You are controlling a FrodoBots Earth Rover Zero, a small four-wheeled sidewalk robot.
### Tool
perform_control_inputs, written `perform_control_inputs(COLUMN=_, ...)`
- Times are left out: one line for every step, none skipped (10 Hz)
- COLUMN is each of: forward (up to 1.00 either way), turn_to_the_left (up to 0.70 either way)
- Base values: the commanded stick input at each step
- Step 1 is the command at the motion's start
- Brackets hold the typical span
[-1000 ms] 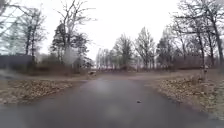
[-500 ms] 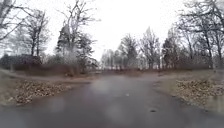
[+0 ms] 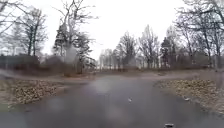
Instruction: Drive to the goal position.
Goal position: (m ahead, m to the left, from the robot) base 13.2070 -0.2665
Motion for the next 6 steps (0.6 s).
perform_control_inputs(forward=1.0, turn_to_the_left=0.0)
perform_control_inputs(forward=1.0, turn_to_the_left=0.0)
perform_control_inputs(forward=1.0, turn_to_the_left=0.0)
perform_control_inputs(forward=1.0, turn_to_the_left=0.0)
perform_control_inputs(forward=1.0, turn_to_the_left=0.0)
perform_control_inputs(forward=1.0, turn_to_the_left=0.0)
